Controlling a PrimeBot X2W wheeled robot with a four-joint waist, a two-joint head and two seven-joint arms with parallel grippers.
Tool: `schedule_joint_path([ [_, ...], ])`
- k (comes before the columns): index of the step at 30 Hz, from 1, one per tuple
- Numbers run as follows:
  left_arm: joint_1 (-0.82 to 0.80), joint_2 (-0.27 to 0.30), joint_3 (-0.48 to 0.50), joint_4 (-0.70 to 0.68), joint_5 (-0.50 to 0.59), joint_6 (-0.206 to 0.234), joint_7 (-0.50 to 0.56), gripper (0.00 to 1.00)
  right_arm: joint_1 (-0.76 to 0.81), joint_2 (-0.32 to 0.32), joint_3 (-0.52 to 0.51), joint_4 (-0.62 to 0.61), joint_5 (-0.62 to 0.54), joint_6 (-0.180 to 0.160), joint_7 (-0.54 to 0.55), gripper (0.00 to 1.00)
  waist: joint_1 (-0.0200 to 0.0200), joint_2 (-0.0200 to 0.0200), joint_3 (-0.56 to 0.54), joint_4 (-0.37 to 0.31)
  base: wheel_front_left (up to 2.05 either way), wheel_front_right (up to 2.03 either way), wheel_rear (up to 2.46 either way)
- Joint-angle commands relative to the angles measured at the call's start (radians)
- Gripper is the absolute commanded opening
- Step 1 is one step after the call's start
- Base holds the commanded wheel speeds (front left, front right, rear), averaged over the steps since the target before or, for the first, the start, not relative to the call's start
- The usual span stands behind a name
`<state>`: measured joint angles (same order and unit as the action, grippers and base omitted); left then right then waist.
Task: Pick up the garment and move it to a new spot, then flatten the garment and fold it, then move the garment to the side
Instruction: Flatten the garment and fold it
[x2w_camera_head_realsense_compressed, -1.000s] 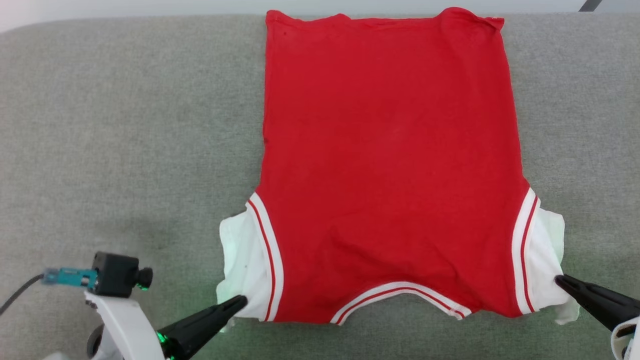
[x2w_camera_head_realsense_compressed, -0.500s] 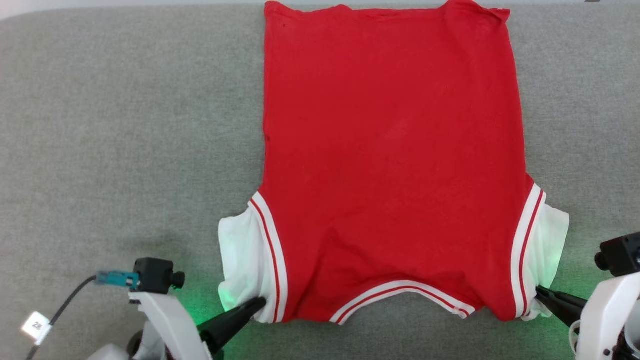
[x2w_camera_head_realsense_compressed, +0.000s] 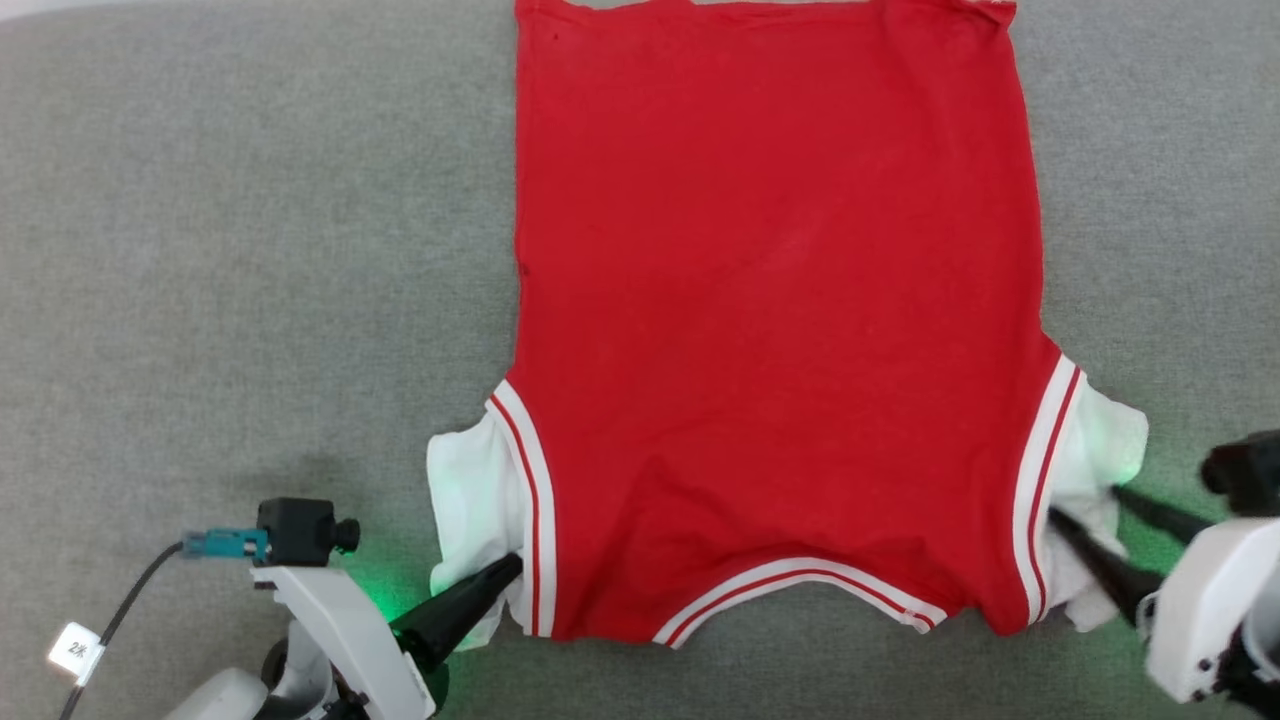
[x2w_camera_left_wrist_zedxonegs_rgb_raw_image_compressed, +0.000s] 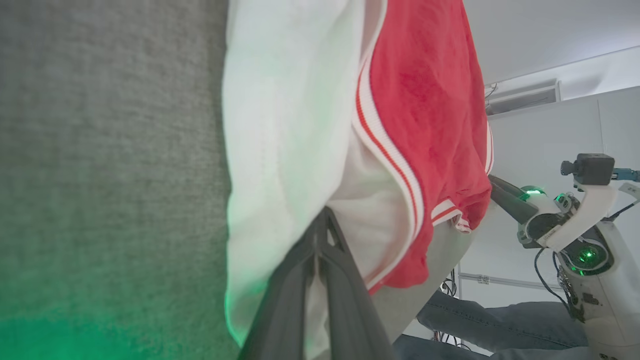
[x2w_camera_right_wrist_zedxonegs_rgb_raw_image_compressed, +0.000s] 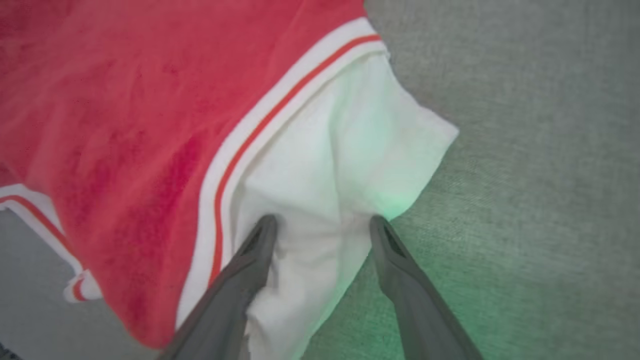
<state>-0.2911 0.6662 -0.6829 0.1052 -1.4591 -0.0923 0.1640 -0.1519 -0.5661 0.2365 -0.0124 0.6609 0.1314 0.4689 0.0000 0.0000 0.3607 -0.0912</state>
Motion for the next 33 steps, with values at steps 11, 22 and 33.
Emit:
schedule_joint_path([
  [11,-0.015,-0.043,-0.022,-0.065,0.066,0.01,-0.051,0.0,-0.138,0.038,-0.248,-0.196,0.061,-0.001,0.19,1.0,0.0,0.0,0.046,0.023,0.0,0.0,0.0],
  [22,-0.123,-0.085,-0.076,-0.071,0.159,0.008,-0.012,0.0,-0.688,0.093,-0.213,0.245,-0.045,-0.001,0.38,1.0,0.0,0.0,0.164,0.135,0.0,0.0,0.0],
  [33,-0.206,-0.142,-0.125,-0.027,0.2,-0.022,-0.003,0.0,-1.069,0.029,-0.17,0.661,-0.304,-0.001,0.4,1.0,0.0,0.0,0.287,0.26,0.0,0.0,0.0],
])
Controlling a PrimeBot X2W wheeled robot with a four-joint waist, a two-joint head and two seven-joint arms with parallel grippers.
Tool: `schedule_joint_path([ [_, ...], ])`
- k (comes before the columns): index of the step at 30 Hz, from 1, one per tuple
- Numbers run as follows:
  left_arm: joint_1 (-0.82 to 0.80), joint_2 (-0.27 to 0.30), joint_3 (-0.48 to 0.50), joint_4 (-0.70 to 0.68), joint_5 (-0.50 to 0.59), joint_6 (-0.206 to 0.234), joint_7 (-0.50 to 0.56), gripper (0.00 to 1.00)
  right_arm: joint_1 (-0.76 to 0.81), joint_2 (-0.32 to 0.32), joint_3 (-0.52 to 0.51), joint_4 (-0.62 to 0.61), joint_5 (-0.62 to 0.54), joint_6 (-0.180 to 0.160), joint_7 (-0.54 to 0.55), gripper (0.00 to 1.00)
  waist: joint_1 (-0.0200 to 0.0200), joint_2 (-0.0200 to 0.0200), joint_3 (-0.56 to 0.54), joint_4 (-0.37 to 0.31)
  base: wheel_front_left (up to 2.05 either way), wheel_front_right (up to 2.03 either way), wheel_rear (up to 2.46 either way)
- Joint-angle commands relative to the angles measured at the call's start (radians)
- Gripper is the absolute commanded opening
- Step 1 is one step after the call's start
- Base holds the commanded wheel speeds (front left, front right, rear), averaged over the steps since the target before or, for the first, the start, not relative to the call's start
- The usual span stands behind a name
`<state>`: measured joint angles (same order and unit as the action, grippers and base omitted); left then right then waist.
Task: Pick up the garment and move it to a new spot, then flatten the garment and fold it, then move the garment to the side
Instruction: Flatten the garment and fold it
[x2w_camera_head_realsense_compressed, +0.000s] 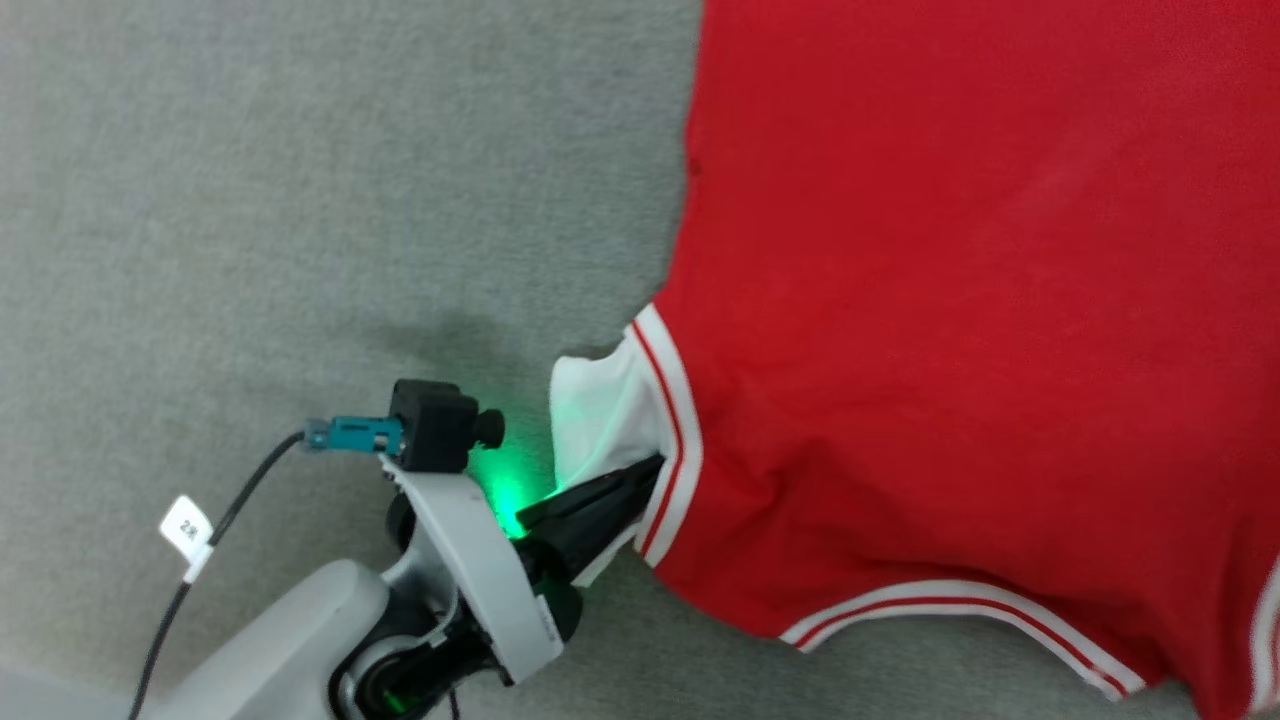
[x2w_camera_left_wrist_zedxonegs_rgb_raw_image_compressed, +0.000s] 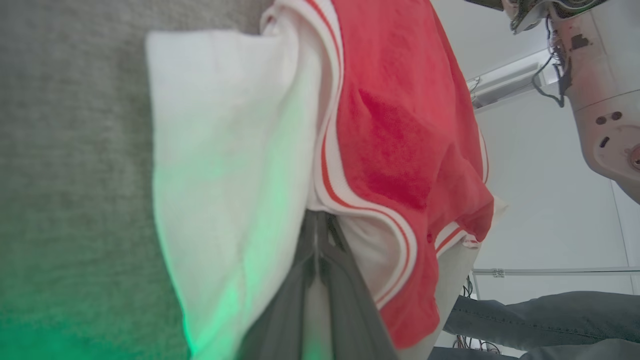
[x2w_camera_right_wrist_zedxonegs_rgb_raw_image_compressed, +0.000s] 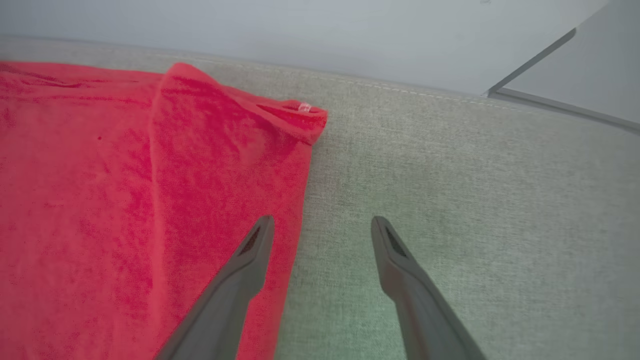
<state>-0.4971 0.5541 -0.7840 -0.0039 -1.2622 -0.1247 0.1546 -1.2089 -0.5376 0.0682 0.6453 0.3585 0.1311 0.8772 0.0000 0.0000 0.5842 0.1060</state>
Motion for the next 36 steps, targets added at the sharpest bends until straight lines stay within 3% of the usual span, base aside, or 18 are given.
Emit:
schedule_joint_path([
  [1,-0.005,-0.033,-0.023,0.088,0.002,0.01,0.005,0.0,-0.027,0.002,-0.009,0.032,-0.016,-0.001,-0.011,1.0,0.0,0.0,0.069,0.071,0.0,0.0,0.0],
  [8,-0.043,-0.042,-0.029,0.128,-0.003,0.009,0.0,0.0,-0.091,0.033,-0.01,0.194,-0.054,0.0,-0.006,1.0,0.0,0.0,0.112,0.087,0.0,0.0,0.0],
  [10,-0.052,-0.04,-0.027,0.142,-0.006,0.01,-0.003,0.0,-0.09,0.051,0.003,0.217,-0.055,0.0,-0.008,0.08,0.0,0.0,0.111,0.082,0.0,0.0,0.0],
  [11,-0.055,-0.038,-0.024,0.149,-0.009,0.01,-0.008,0.0,-0.089,0.056,0.012,0.226,-0.055,0.002,-0.01,0.0,0.0,0.0,0.107,0.078,0.0,0.0,0.0],
  [18,-0.017,-0.004,-0.016,0.168,-0.034,0.011,-0.044,0.0,-0.05,0.052,0.06,0.267,-0.016,0.001,-0.061,0.0,0.0,0.0,0.024,0.026,0.0,0.0,0.0],
  [22,0.027,0.022,-0.007,0.165,-0.058,0.011,-0.072,0.0,0.001,0.05,0.117,0.225,0.066,0.001,-0.107,0.0,0.0,0.0,-0.051,-0.007,0.0,0.0,0.0],
  [29,0.099,0.068,0.011,0.142,-0.076,0.018,-0.114,0.0,0.212,-0.098,0.261,-0.044,0.271,-0.001,-0.109,0.0,0.0,0.0,-0.151,-0.074,0.0,0.0,0.0],
  [36,0.133,0.098,0.044,0.087,-0.087,0.045,-0.148,0.0,0.57,-0.223,0.235,-0.36,0.478,-0.001,-0.068,0.0,0.0,0.0,-0.212,-0.14,0.0,0.0,0.0],
])
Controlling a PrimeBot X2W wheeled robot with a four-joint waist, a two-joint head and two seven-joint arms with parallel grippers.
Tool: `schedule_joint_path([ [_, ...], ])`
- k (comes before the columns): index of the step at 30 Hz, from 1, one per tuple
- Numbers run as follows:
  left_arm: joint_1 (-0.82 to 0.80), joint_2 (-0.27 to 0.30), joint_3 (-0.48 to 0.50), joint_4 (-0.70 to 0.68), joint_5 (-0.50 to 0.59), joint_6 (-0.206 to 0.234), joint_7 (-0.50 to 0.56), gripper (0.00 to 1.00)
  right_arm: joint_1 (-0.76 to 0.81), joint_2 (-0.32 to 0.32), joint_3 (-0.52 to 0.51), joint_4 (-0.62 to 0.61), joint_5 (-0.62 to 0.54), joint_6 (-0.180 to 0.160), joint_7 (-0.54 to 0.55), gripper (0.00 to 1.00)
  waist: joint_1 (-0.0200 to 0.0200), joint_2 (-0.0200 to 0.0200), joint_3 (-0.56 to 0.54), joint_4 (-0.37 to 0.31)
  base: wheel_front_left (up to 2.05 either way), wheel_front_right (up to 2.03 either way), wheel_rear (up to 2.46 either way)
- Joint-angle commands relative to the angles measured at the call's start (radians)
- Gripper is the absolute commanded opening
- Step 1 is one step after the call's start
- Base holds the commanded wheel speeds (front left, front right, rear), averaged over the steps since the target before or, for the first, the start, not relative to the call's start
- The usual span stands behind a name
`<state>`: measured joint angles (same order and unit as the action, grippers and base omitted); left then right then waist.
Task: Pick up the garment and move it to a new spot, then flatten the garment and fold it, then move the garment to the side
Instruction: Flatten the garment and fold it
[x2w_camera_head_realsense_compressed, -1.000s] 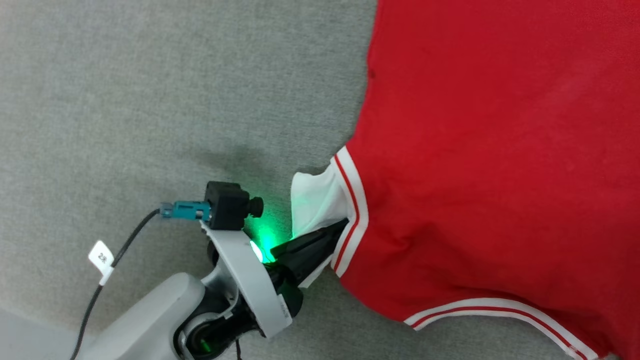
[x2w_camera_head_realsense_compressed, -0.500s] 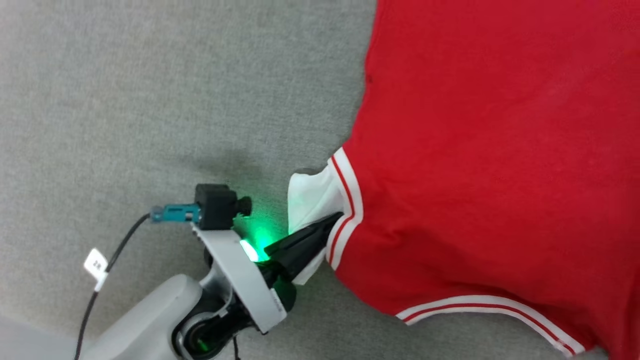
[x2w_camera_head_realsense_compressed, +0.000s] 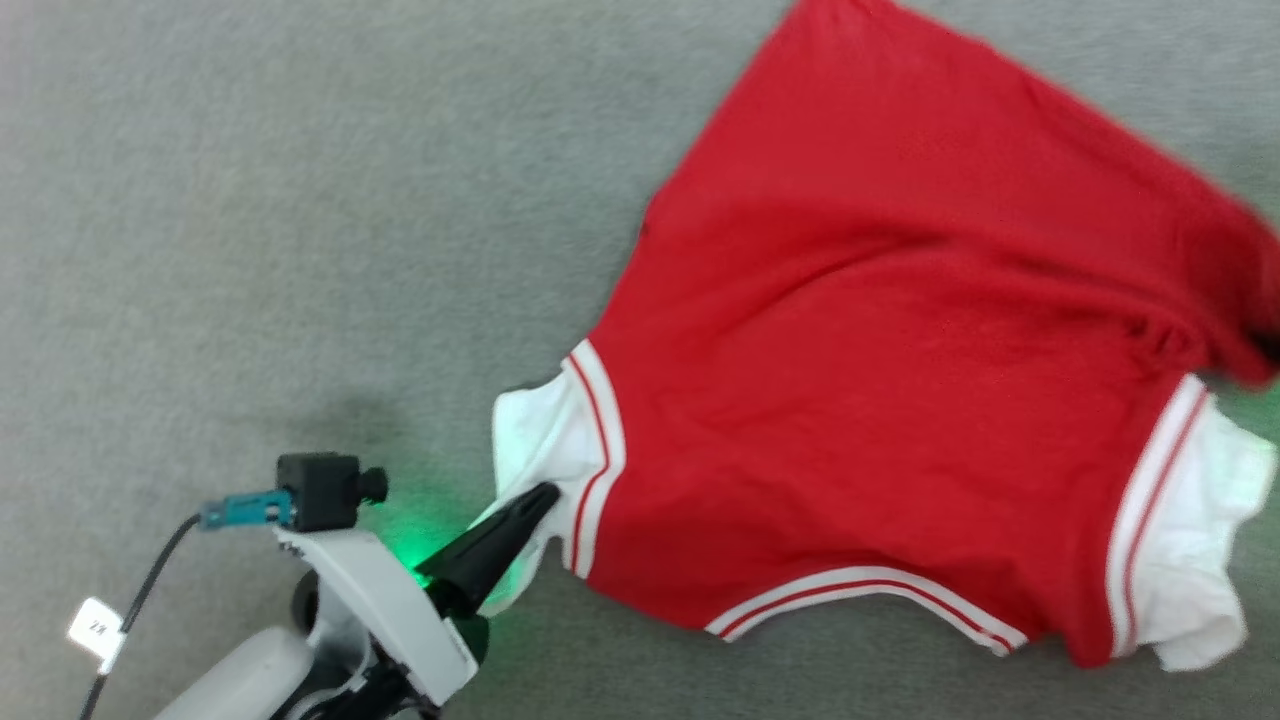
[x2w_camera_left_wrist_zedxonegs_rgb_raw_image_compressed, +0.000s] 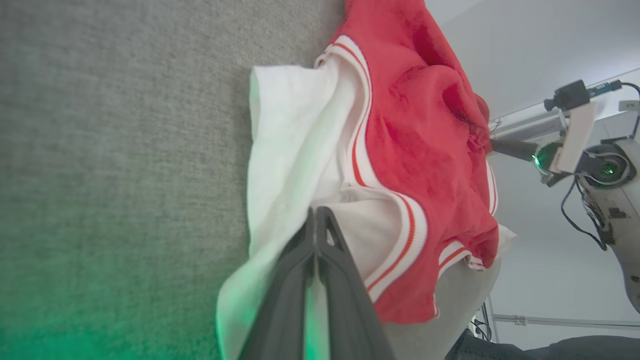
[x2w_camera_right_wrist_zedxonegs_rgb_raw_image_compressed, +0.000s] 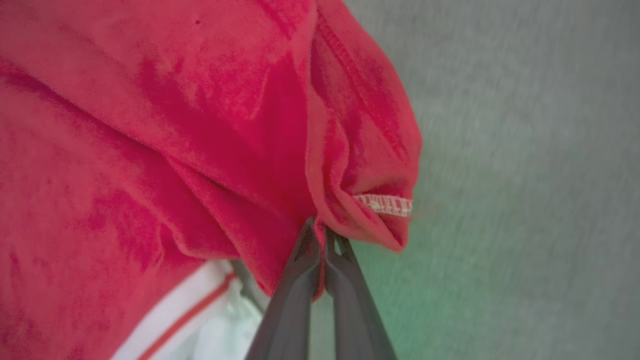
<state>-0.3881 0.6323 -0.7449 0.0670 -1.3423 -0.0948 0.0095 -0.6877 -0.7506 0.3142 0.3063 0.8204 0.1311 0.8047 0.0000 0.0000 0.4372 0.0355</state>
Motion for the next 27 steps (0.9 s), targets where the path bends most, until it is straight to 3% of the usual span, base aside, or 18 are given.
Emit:
schedule_joint_path([
  [1,0.03,0.025,0.009,0.009,-0.006,0.019,-0.009,0.0,0.109,-0.02,-0.023,-0.066,0.027,-0.001,0.003,0.0,0.0,0.0,-0.071,-0.079,0.0,0.0,0.0],
  [5,0.037,0.04,0.035,-0.013,-0.006,0.039,-0.037,0.0,0.343,-0.021,-0.095,-0.212,0.057,-0.001,-0.011,0.0,0.0,0.0,-0.08,-0.11,0.0,0.0,0.0],
  [11,0.036,0.055,0.06,-0.032,-0.004,0.062,-0.058,0.0,0.629,0.053,-0.165,-0.396,0.014,-0.001,-0.003,0.0,0.0,0.0,-0.085,-0.141,0.0,0.0,0.0],
  [19,0.028,0.067,0.068,-0.027,0.007,0.076,-0.06,0.0,0.753,0.163,-0.157,-0.49,-0.091,-0.001,0.017,0.0,0.0,0.0,-0.088,-0.166,0.0,0.0,0.0],
  [20,0.029,0.068,0.067,-0.026,0.007,0.076,-0.06,0.0,0.751,0.163,-0.156,-0.496,-0.108,-0.001,0.011,0.27,0.0,0.0,-0.088,-0.168,0.0,0.0,0.0],
  [21,0.03,0.069,0.067,-0.025,0.009,0.077,-0.061,0.0,0.746,0.161,-0.16,-0.503,-0.124,-0.001,-0.001,0.8,0.0,0.0,-0.089,-0.169,0.0,0.0,0.0],
  [22,0.031,0.07,0.067,-0.025,0.01,0.077,-0.063,0.0,0.739,0.16,-0.167,-0.512,-0.135,-0.001,-0.011,1.0,0.0,0.0,-0.091,-0.169,0.0,0.0,0.0],
  [27,0.028,0.063,0.06,-0.035,0.025,0.077,-0.071,0.0,0.74,0.112,-0.249,-0.612,-0.125,-0.001,0.007,1.0,0.0,0.0,-0.088,-0.155,0.0,0.0,0.0],
])
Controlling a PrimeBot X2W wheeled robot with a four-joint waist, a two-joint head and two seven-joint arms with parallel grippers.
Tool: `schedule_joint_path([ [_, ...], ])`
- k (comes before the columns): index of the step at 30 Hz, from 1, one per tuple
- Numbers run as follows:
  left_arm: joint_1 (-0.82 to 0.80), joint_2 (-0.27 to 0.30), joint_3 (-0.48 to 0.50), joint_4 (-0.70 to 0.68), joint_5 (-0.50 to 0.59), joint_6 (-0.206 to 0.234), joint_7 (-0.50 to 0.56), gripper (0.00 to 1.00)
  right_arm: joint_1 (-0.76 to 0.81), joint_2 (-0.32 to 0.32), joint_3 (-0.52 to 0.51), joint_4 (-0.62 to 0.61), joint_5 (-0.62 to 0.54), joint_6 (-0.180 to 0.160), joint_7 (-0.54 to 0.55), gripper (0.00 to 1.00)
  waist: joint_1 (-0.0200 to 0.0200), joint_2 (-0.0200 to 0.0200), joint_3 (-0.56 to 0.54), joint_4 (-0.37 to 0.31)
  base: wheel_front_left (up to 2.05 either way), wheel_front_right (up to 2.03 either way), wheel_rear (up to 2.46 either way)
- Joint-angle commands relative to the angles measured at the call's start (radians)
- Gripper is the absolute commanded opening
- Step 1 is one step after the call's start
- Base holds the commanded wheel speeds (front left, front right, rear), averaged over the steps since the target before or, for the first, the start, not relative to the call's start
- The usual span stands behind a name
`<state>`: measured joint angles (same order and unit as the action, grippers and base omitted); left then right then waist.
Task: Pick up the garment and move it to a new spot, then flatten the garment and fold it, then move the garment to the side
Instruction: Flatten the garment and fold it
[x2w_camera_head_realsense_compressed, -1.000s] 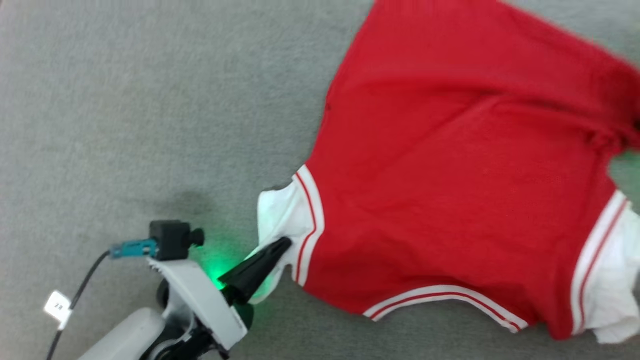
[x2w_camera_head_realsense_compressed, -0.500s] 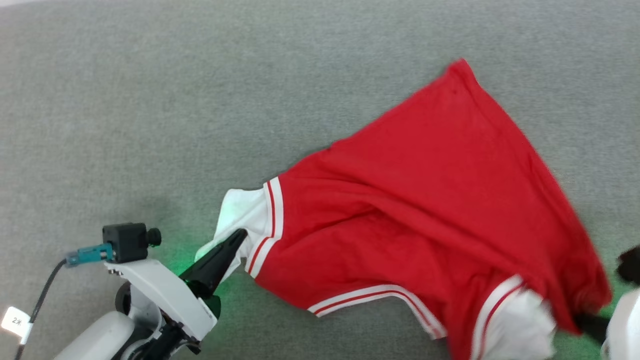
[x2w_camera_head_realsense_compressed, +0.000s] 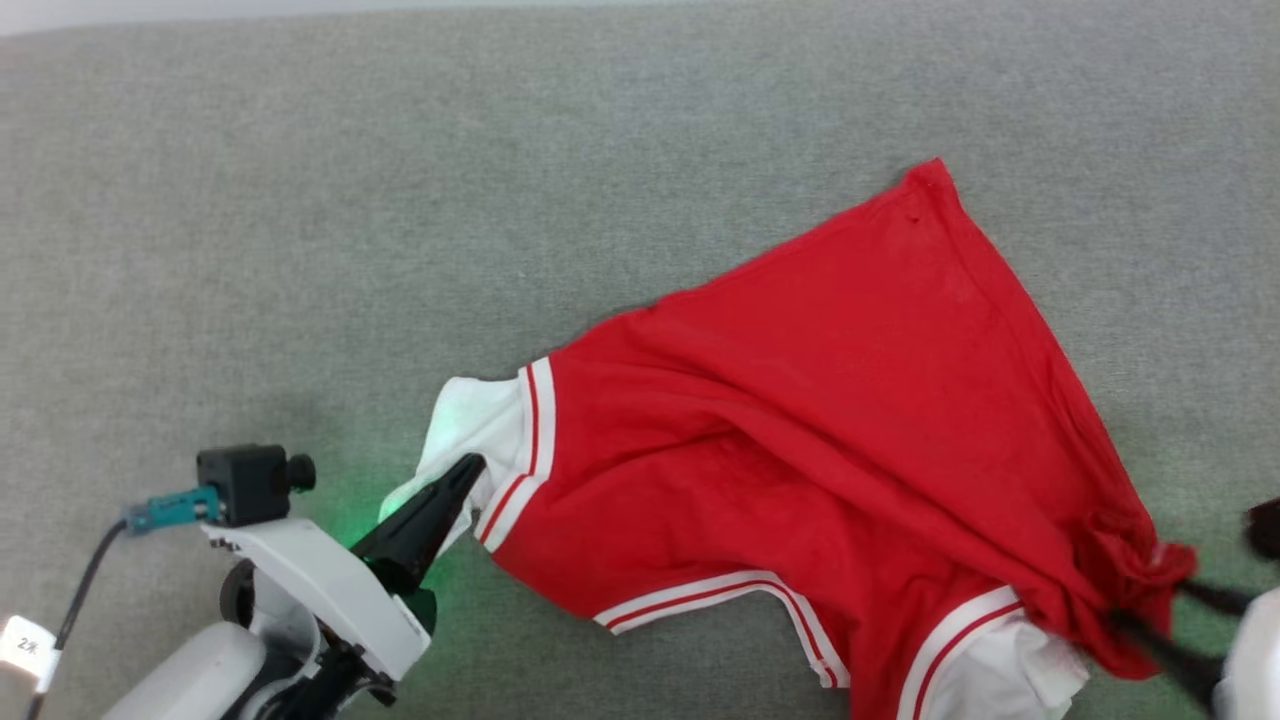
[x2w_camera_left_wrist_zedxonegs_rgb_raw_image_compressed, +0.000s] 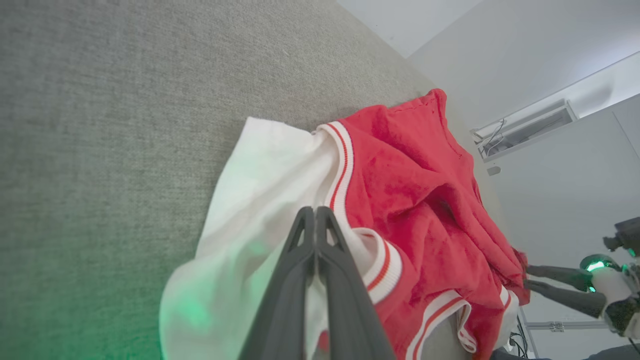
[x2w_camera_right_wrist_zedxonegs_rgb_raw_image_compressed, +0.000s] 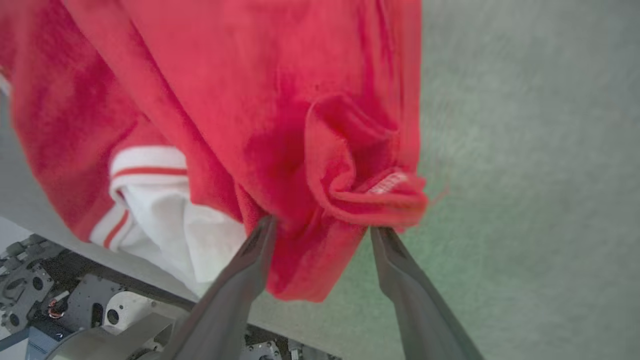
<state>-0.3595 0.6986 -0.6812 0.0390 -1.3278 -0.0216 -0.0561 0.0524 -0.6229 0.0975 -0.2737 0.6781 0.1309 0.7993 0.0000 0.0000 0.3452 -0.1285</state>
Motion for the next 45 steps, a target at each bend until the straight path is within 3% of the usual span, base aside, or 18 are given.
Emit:
schedule_joint_path([
  [1,-0.003,-0.007,-0.006,-0.012,0.015,0.004,-0.009,0.0,-0.007,-0.027,-0.063,-0.057,0.031,0.0,0.025,1.0,0.0,0.0,0.005,0.014,0.0,0.0,0.0],
  [5,-0.012,-0.02,-0.015,-0.023,0.031,0.001,-0.015,0.0,-0.078,-0.055,-0.184,-0.122,0.076,0.0,0.068,1.0,0.0,0.0,0.017,0.045,0.0,0.0,0.0],
  [9,-0.028,-0.037,-0.024,-0.02,0.04,-0.005,-0.012,0.0,-0.197,-0.042,-0.195,-0.091,0.069,0.0,0.054,1.0,0.0,0.0,0.035,0.074,0.0,0.0,0.0],
  [20,-0.108,-0.119,-0.057,0.043,0.07,-0.038,-0.006,0.0,-0.724,-0.008,0.117,0.346,-0.083,0.0,-0.011,1.0,0.0,0.0,0.128,0.18,0.0,0.0,0.0],
  [27,-0.135,-0.166,-0.076,0.112,0.074,-0.063,-0.011,0.0,-0.879,-0.049,0.331,0.568,-0.093,-0.001,-0.038,1.0,0.0,0.0,0.148,0.226,0.0,0.0,0.0],
  [28,-0.137,-0.17,-0.079,0.122,0.075,-0.066,-0.012,0.0,-0.881,-0.054,0.365,0.592,-0.086,-0.001,-0.025,0.64,0.0,0.0,0.146,0.23,0.0,0.0,0.0],
  [29,-0.136,-0.173,-0.082,0.131,0.074,-0.068,-0.013,0.0,-0.884,-0.054,0.396,0.605,-0.073,0.0,-0.018,0.12,0.0,0.0,0.145,0.232,0.0,0.0,0.0],
  [30,-0.136,-0.175,-0.085,0.14,0.073,-0.07,-0.013,0.0,-0.889,-0.049,0.411,0.617,-0.055,0.0,-0.021,0.0,0.0,0.0,0.143,0.232,0.0,0.0,0.0],
  [33,-0.14,-0.184,-0.082,0.156,0.056,-0.077,-0.012,0.0,-0.92,-0.036,0.409,0.642,-0.02,0.0,-0.065,0.0,0.0,0.0,0.142,0.224,0.0,0.0,0.0],
  [37,-0.201,-0.182,-0.034,0.17,0.029,-0.083,-0.017,0.0,-0.983,-0.003,0.321,0.704,0.019,-0.001,-0.165,0.0,0.0,0.0,0.136,0.213,0.0,0.0,0.0],
  [42,-0.34,-0.173,0.044,0.164,-0.04,-0.092,0.03,0.0,-1.078,0.073,0.204,0.802,0.037,-0.001,-0.277,0.0,0.0,0.0,0.124,0.186,0.0,0.0,0.0],
  [45,-0.467,-0.162,0.092,0.199,-0.041,-0.07,0.05,0.0,-1.158,0.102,0.139,0.857,0.012,-0.001,-0.35,0.0,0.0,0.0,0.129,0.168,0.0,0.0,0.0],
])
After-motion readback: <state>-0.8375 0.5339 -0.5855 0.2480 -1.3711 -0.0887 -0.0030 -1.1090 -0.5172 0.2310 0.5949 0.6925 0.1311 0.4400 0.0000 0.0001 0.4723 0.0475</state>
